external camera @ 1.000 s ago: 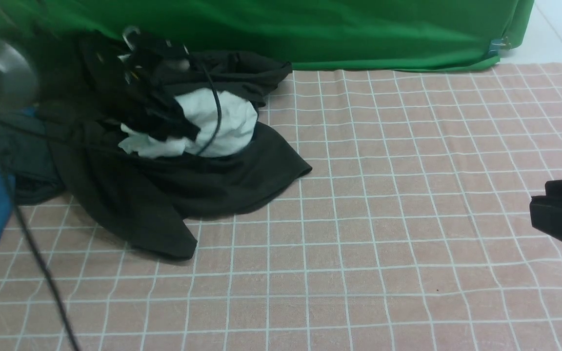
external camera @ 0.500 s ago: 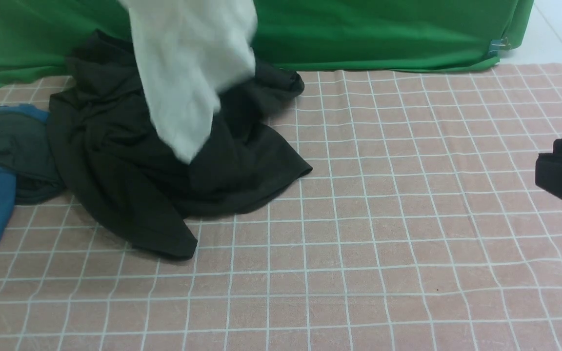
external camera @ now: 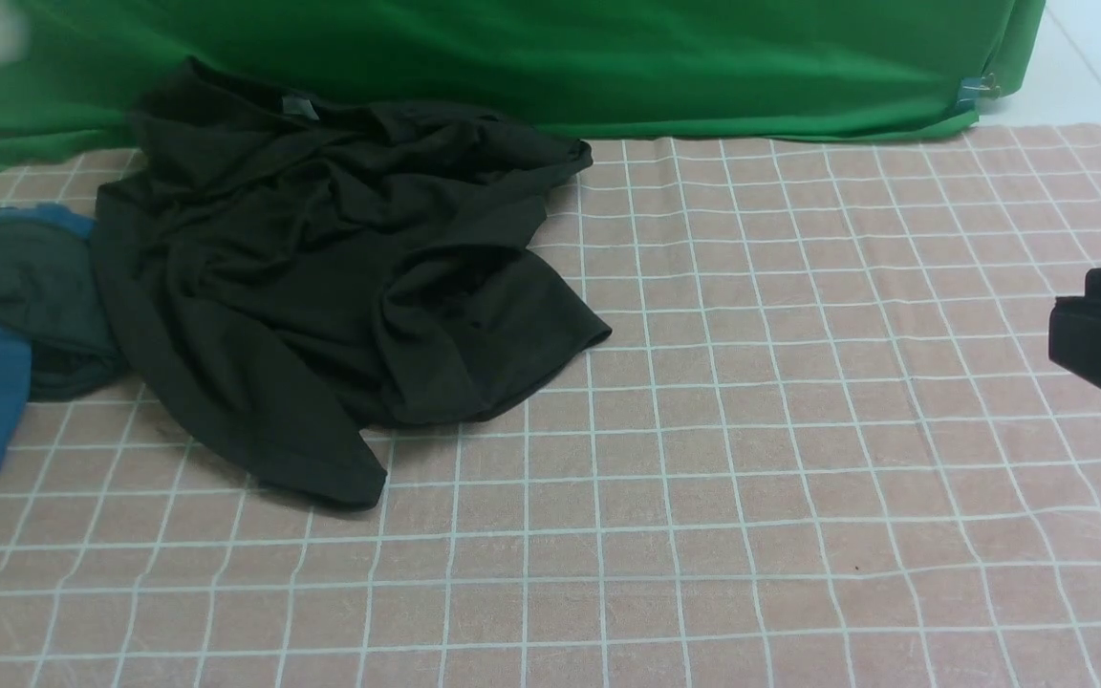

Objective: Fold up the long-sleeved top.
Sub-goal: Spread the long sleeves with your arms and place them on the tabletop

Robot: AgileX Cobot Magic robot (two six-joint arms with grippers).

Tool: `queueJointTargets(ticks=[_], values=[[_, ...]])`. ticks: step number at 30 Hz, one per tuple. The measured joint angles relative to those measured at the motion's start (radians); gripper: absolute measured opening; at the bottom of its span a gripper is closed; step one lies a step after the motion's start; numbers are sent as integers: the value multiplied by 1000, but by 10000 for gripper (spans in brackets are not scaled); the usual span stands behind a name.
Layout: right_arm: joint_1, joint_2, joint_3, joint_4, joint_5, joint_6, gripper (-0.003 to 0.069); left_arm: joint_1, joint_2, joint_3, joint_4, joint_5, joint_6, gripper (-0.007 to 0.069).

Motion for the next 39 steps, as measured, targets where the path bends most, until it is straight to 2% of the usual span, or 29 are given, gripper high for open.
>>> queueJointTargets(ticks=[2,5,7,12,13,15,17,20,21,22,23,24,25,26,29,32,35,39], values=[[0,0,0,0,0,0,209,133,68,0,-53,29,-14,125],[0,0,0,0,0,0,209,229,128,0,-118,50,-20,125],[0,0,0,0,4,0,209,329,213,1,-210,89,-21,125],[0,0,0,0,13,0,211,421,317,96,-313,87,-24,125],[0,0,0,0,17,-1,213,439,342,165,-326,80,-20,127],[0,0,0,0,25,-1,216,455,372,247,-332,69,-4,158],[0,0,0,0,33,-1,217,469,399,323,-333,66,7,220],[0,0,0,0,38,-1,219,491,422,402,-338,66,17,360],[0,0,0,0,38,-4,220,503,426,431,-339,65,13,453],[0,0,0,0,38,-4,220,506,426,433,-339,64,13,466],[0,0,0,0,38,-6,220,516,421,441,-347,50,-12,583],[0,0,0,0,38,-6,220,518,417,441,-350,47,-12,593],[0,0,0,0,39,-7,220,521,403,443,-370,33,-22,644],[0,0,0,0,40,-8,220,524,387,444,-393,21,-29,664],[0,0,1,0,45,-10,220,521,304,445,-475,-34,-29,687],[0,0,3,0,45,-13,220,497,228,445,-527,-76,-26,679],[0,0,4,0,46,-15,220,411,136,445,-534,-122,-25,599],[0,0,4,0,48,-15,220,177,70,445,-470,-130,-19,328]])
